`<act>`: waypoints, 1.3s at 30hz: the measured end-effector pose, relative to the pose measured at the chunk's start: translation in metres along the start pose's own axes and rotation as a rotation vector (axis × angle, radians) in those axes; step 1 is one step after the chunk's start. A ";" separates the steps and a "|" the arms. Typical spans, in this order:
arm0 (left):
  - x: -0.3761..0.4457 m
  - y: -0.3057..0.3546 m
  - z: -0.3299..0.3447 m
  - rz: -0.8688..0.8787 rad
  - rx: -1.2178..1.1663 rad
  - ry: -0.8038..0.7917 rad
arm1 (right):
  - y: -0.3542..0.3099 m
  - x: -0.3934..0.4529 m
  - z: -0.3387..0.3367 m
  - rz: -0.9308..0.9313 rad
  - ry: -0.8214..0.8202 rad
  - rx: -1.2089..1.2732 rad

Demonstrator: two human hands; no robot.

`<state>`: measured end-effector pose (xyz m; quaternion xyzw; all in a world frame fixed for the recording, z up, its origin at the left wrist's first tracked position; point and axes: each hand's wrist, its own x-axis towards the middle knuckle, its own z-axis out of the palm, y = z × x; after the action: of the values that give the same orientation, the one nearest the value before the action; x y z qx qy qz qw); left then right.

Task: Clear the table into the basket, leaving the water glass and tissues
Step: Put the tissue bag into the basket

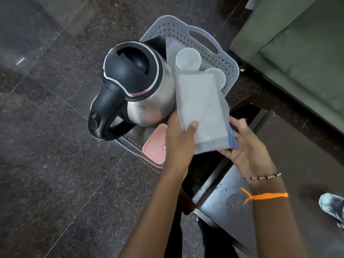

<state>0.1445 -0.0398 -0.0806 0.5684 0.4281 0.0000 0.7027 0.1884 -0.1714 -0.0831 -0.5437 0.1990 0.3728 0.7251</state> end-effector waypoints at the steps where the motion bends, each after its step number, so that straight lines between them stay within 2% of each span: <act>1: 0.007 0.002 0.005 0.017 -0.015 0.009 | 0.000 0.004 0.001 -0.073 0.034 -0.007; 4: 0.027 0.008 0.022 0.031 -0.065 0.029 | -0.012 0.031 0.011 -0.292 0.199 -0.045; 6: 0.037 0.014 0.029 0.029 -0.112 0.008 | -0.029 0.058 0.018 -0.411 0.311 -0.171; 8: 0.043 0.018 0.032 0.033 -0.124 -0.029 | -0.047 0.087 0.023 -0.512 0.351 -0.326; 13: 0.038 0.020 0.029 0.122 0.274 -0.002 | -0.072 0.139 0.042 -0.612 0.257 -0.840; 18: 0.034 0.023 0.027 0.301 0.551 -0.032 | -0.056 0.149 0.051 -0.783 0.321 -1.382; 20: 0.040 0.023 0.027 0.372 0.662 -0.061 | -0.049 0.148 0.050 -0.844 0.303 -1.475; 24: 0.056 0.022 0.027 0.352 0.921 -0.167 | -0.039 0.151 0.045 -0.746 0.120 -1.616; 28: 0.068 0.019 0.027 0.305 1.091 -0.228 | -0.045 0.154 0.038 -0.673 -0.003 -1.646; 32: 0.065 0.019 0.026 0.357 1.034 -0.172 | -0.051 0.142 0.031 -0.692 -0.026 -1.487; 34: 0.058 0.018 0.026 0.440 0.911 -0.126 | -0.047 0.126 0.028 -0.754 0.047 -1.288; 36: 0.046 0.017 0.029 0.493 0.794 -0.111 | -0.040 0.104 0.022 -0.837 0.199 -1.091; 39: 0.023 0.004 0.034 0.550 0.723 -0.124 | -0.020 0.065 0.005 -0.877 0.366 -0.936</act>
<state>0.1815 -0.0539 -0.0920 0.8685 0.1910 0.0031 0.4574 0.2447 -0.1485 -0.1134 -0.8861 -0.1036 -0.0077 0.4517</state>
